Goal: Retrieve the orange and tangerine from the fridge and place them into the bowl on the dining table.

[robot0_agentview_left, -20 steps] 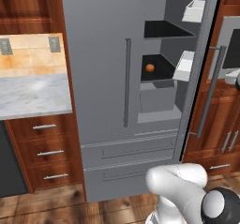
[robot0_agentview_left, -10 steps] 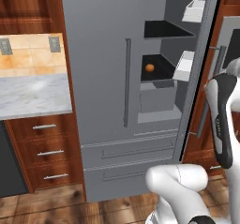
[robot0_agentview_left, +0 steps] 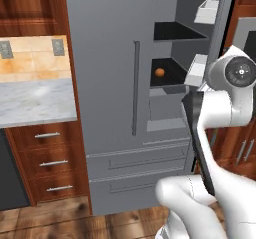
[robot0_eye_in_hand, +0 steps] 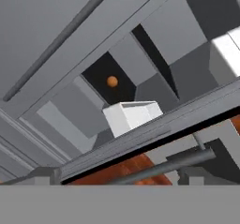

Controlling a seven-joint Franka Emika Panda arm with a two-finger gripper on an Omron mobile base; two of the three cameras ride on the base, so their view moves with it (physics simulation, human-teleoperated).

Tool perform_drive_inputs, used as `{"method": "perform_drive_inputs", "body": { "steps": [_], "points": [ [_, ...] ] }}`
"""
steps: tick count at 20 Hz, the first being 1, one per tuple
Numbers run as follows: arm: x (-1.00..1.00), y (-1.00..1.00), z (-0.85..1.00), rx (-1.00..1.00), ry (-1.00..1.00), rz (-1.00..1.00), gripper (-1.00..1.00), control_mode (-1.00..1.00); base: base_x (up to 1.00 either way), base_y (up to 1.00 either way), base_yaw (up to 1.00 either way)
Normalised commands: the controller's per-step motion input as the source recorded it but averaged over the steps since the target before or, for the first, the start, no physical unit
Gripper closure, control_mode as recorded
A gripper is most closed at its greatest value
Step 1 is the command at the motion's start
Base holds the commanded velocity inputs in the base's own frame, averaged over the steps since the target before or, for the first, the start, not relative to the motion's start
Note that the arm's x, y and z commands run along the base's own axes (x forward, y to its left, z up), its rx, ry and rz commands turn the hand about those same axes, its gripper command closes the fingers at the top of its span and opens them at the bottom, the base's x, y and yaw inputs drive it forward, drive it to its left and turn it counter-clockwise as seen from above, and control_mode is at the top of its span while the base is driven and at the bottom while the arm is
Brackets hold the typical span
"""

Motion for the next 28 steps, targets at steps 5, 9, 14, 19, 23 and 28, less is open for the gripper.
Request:
{"method": "perform_drive_inputs", "body": {
  "steps": [5, 9, 14, 19, 23, 28],
  "points": [
    [0.54, 0.08, 0.36, -0.04, 0.18, -0.03, -1.0, -1.0, 0.0, 0.0, 0.0],
    [0.39, -0.09, 0.15, -0.1, 0.17, -0.02, -1.0, -1.0, 0.0, 0.0, 0.0],
    [0.54, 0.0, -0.06, -0.23, 0.02, -0.06, -1.0, -1.0, 0.0, 0.0, 0.0],
    [0.47, -0.03, -0.15, -0.17, 0.0, -0.1, -1.0, -1.0, 0.0, 0.0, 0.0],
    [0.55, -0.19, -0.03, -0.06, 0.04, -0.09, -1.0, -1.0, 0.0, 0.0, 0.0],
    [0.61, -0.31, 0.0, -0.03, 0.11, -0.06, -1.0, -1.0, 0.0, 0.0, 0.0]
  ]
}}
